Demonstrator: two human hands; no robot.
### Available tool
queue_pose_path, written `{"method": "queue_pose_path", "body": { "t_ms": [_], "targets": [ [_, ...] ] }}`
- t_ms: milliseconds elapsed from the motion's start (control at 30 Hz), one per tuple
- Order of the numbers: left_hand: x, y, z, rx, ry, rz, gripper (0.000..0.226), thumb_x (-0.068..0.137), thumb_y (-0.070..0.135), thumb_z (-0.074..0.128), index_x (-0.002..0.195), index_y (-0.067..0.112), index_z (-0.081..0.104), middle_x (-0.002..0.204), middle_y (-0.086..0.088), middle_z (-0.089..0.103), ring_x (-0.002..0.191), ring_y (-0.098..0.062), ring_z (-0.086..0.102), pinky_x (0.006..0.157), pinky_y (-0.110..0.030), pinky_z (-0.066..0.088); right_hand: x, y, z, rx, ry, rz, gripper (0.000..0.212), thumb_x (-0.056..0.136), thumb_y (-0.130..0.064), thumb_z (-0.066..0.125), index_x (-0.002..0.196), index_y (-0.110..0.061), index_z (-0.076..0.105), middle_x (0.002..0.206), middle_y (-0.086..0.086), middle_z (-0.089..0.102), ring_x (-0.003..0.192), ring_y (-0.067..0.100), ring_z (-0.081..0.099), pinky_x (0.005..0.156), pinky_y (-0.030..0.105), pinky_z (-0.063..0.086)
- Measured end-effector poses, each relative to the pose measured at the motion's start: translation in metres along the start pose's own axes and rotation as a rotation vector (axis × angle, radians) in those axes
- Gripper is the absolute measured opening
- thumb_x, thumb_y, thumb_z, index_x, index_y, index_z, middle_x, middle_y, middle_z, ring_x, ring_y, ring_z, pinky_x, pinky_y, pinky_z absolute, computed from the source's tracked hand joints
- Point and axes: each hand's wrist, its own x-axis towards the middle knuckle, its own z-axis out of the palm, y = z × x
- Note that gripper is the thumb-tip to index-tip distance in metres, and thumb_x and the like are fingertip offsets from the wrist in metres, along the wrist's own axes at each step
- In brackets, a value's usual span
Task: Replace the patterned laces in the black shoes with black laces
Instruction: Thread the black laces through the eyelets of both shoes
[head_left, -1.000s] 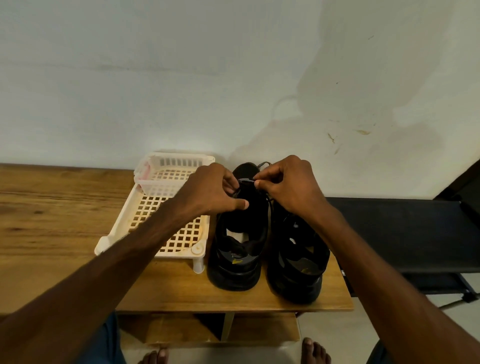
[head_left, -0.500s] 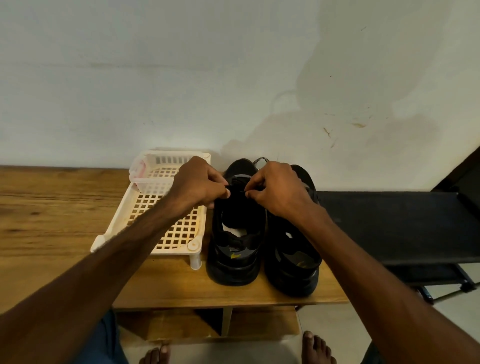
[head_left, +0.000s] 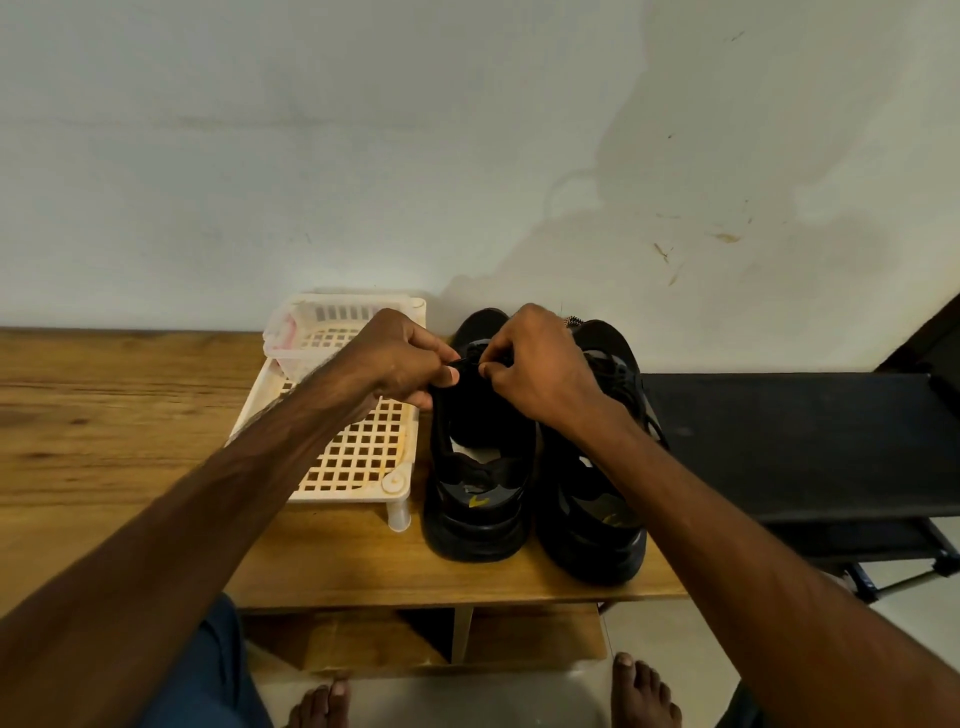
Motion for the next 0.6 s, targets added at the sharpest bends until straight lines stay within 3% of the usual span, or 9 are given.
{"method": "queue_pose_path", "body": {
  "t_ms": [167, 367, 600],
  "targets": [
    [-0.0001, 0.0002, 0.0016, 0.011, -0.015, 0.017, 0.024, 0.086, 0.001, 0.077, 0.105, 0.016, 0.077, 0.100, 0.002, 0.068, 0.085, -0.015, 0.072, 0.054, -0.019, 0.058, 0.0000, -0.0016, 0.0059, -0.035, -0.006, -0.030, 0.006, 0.082, -0.019, 0.078, 0.085, -0.021, 0.083, 0.095, 0.003, 0.072, 0.090, 0.021, 0.068, 0.078, 0.043, 0.061],
    [-0.0016, 0.0007, 0.0018, 0.004, 0.022, 0.010, 0.018, 0.080, 0.003, 0.083, 0.095, 0.013, 0.079, 0.098, -0.004, 0.075, 0.079, -0.021, 0.077, 0.073, -0.035, 0.065, -0.0036, -0.0043, -0.0008, -0.027, -0.013, -0.027, 0.003, 0.080, -0.015, 0.080, 0.079, -0.016, 0.082, 0.098, 0.004, 0.070, 0.097, 0.019, 0.067, 0.081, 0.043, 0.061],
    [0.0000, 0.0007, 0.0046, 0.074, 0.010, 0.054, 0.017, 0.080, 0.012, 0.085, 0.096, 0.013, 0.080, 0.096, -0.004, 0.076, 0.073, -0.020, 0.077, 0.074, -0.036, 0.065, -0.0013, -0.0055, 0.0030, -0.047, 0.005, 0.000, 0.004, 0.082, -0.015, 0.080, 0.078, -0.016, 0.082, 0.095, 0.003, 0.072, 0.100, 0.022, 0.067, 0.083, 0.046, 0.059]
  ]
}}
